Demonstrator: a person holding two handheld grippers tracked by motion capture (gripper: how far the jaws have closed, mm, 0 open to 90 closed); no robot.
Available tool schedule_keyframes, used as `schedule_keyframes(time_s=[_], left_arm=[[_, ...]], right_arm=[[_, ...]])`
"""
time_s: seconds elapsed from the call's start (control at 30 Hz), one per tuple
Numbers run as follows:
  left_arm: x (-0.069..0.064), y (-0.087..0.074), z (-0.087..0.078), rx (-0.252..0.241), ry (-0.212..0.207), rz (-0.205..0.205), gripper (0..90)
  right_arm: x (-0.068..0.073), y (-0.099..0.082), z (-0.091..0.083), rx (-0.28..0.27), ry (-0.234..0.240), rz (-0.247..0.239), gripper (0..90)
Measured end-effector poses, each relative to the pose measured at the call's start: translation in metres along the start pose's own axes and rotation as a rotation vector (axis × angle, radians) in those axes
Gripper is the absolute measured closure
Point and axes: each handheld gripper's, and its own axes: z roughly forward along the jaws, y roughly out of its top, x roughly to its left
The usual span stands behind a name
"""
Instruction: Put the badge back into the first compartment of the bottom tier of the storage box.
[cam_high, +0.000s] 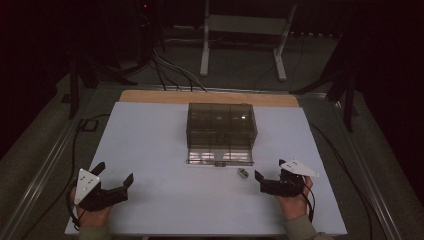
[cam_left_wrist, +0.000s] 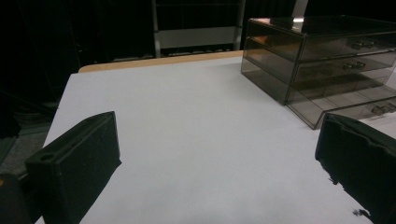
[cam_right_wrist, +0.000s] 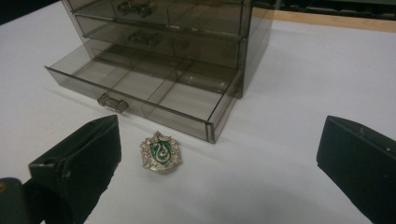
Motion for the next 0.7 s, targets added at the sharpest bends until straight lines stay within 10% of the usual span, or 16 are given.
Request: schedule_keyframes(time_s=[0.7], left_arm=[[0.000, -0.001, 0.001, 0.005, -0.001, -0.002, 0.7]], right_arm=[[0.023, -0.002, 0.033, 0.120, 0.061, -0.070, 4.3]])
